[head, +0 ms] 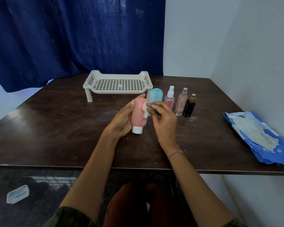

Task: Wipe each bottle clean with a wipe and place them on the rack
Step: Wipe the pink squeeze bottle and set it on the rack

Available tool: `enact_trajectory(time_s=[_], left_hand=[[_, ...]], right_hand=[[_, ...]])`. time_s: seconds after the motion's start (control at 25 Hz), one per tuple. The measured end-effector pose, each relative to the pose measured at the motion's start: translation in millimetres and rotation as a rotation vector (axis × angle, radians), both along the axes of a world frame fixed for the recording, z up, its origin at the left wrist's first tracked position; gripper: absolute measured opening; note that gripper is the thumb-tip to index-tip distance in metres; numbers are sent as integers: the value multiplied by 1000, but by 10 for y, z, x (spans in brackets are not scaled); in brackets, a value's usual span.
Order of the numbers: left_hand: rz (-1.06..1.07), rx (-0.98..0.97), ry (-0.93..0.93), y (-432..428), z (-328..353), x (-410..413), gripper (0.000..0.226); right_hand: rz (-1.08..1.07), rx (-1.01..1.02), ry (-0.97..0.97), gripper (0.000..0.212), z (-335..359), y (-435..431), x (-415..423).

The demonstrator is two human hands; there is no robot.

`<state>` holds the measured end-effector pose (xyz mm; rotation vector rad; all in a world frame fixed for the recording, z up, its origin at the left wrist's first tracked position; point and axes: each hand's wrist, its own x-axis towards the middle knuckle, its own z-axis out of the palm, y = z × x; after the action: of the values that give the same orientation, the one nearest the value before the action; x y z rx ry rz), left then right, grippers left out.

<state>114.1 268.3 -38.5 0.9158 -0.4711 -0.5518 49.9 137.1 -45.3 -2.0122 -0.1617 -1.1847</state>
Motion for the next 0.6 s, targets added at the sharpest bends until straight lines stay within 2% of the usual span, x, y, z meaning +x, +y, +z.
enact_trajectory(time_s=[0.16, 0.36, 0.6], left_hand=[[65, -17, 29, -2, -11, 14, 37], [228, -82, 106, 15, 4, 62, 34], [386, -32, 118, 31, 18, 60, 35]], right_hand=[[55, -18, 16, 22, -7, 21, 8], [132, -166, 76, 19, -38, 66, 12], [152, -337, 103, 22, -46, 116, -9]])
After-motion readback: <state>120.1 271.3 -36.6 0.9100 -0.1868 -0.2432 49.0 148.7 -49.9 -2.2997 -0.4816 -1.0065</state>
